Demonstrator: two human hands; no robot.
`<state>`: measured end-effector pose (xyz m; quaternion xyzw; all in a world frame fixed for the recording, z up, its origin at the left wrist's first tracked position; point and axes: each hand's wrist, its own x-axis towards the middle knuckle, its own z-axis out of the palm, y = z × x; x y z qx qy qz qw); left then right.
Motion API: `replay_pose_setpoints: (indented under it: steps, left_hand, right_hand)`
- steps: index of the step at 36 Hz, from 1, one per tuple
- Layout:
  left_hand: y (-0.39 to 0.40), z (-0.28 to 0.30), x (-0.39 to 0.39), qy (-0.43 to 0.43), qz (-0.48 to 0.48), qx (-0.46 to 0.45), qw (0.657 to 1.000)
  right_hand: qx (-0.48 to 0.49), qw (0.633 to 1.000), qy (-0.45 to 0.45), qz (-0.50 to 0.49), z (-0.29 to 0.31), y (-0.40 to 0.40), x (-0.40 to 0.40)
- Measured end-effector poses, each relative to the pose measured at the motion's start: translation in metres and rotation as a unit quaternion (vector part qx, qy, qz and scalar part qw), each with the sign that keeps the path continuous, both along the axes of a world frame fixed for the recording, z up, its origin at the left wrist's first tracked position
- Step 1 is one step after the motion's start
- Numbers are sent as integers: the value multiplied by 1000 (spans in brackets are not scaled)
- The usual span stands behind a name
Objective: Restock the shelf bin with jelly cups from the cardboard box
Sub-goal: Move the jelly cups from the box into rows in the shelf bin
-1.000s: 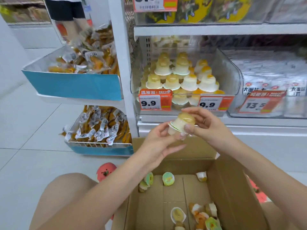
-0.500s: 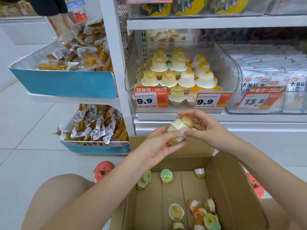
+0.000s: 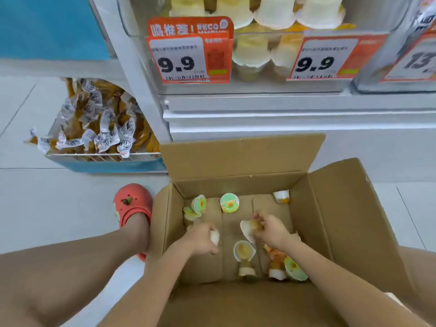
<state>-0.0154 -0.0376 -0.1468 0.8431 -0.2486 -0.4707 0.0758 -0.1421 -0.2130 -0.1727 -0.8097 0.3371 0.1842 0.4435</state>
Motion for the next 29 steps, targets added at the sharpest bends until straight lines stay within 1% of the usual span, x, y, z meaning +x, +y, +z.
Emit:
replay_pose_setpoints:
  steps: [4,6,7,9,10,12,14,16,18,20,22,23,24,25,26,27,29]
  left_hand:
    - [-2,-32,-4,-1,-40,-11,999]
    - [-3,-43,-8,-37,-83,-14,996]
    - [-4,-47,-10,-70,-113,-20,991]
    - [-10,-47,-17,-138,-182,-41,973]
    - [-13,-46,-22,-151,-210,-56,964]
    - [-23,-45,-31,-140,-257,-92,952]
    - [-33,-47,-40,-101,-297,-114,943]
    - [-41,-52,-50,-55,-327,-102,938]
    - [-46,-59,-59,-28,-359,-85,929]
    - [-46,-67,-67,-33,-404,-75,911]
    - [-44,-72,-71,-45,-441,-70,894]
    - [-42,-75,-72,-49,-452,-72,888]
    - [-41,-78,-72,-46,-450,-71,889]
    - [-40,-80,-71,-35,-432,-73,898]
    - [-39,-82,-70,-21,-399,-77,913]
    - [-38,-84,-68,-8,-356,-82,931]
    - [-36,-89,-62,28,-238,-100,966]
  right_hand:
    - [-6,999,-4,-34,-21,-4,9]
    - [-2,999,-3,-39,-26,-11,7]
    - [-13,1000,7,-24,-28,-15,4]
    - [-41,997,48,38,-32,-23,-2]
    - [-42,994,76,67,-33,-26,-5]
    - [-34,982,142,118,-35,-28,-10]
    - [-43,967,194,157,-38,-27,-14]
    - [-54,965,198,164,-41,-25,-18]
    - [-49,971,183,148,-45,-24,-20]
    - [-37,977,175,119,-48,-24,-21]
    - [-17,987,148,58,-49,-26,-19]
    - [3,992,127,9,-48,-28,-18]
    - [30,992,109,-50,-47,-29,-17]
    - [67,986,96,-115,-46,-32,-16]
    - [117,973,89,-179,-43,-34,-14]
    - [177,950,91,-241,-39,-36,-13]
    - [290,890,94,-339,-33,-41,-13]
